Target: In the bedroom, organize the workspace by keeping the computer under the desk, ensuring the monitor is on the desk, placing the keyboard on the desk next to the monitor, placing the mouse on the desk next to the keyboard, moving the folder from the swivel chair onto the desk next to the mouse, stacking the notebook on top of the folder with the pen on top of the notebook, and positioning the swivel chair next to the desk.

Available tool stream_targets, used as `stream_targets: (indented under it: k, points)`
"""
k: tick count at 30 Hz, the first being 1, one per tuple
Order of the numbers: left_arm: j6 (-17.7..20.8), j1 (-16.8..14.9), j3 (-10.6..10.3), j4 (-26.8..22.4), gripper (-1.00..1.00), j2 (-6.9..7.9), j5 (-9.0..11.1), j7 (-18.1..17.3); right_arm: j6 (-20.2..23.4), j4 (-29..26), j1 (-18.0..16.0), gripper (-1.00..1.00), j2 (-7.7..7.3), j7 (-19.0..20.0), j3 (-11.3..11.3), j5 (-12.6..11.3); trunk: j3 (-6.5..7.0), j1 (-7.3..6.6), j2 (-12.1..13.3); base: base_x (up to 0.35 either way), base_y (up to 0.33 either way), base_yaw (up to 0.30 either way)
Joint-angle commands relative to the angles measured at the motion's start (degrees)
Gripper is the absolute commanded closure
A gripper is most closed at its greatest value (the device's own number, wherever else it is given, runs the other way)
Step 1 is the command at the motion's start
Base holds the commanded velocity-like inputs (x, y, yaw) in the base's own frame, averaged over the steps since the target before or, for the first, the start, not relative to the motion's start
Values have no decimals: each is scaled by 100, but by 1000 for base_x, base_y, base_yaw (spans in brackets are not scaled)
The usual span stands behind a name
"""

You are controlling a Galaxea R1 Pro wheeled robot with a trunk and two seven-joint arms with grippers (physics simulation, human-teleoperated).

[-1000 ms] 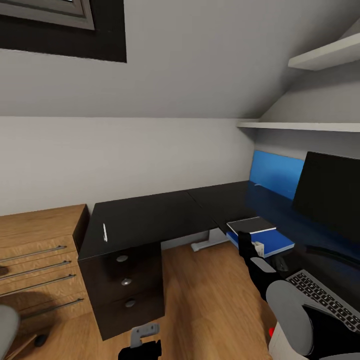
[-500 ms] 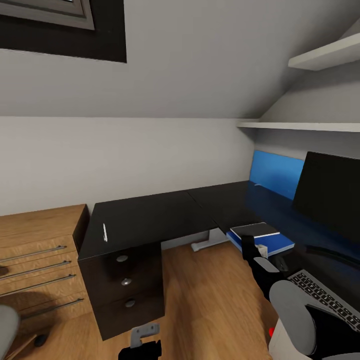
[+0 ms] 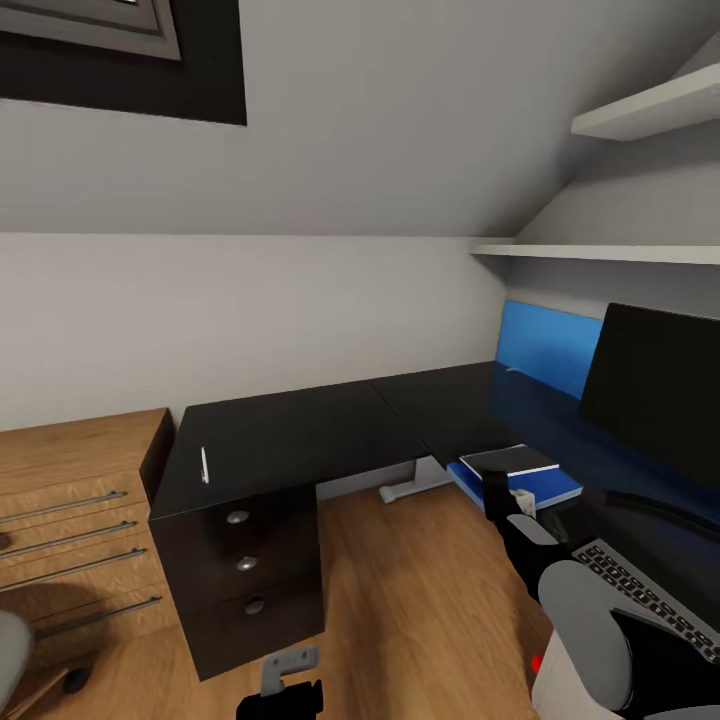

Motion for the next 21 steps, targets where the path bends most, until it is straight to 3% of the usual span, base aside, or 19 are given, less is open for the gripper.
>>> stream_targets:
  k: [1,21]
  points:
    - [16,-7,-15,-9,-100,5,22,40,-12,12,-6,100,-2,42,14,-68,-6,0,-4,0,-17,0]
    - [16,-7,-16,-9,-100,5,22,40,-6,11,-6,100,-9,25,25,-60,-6,0,-4,22,-27,0]
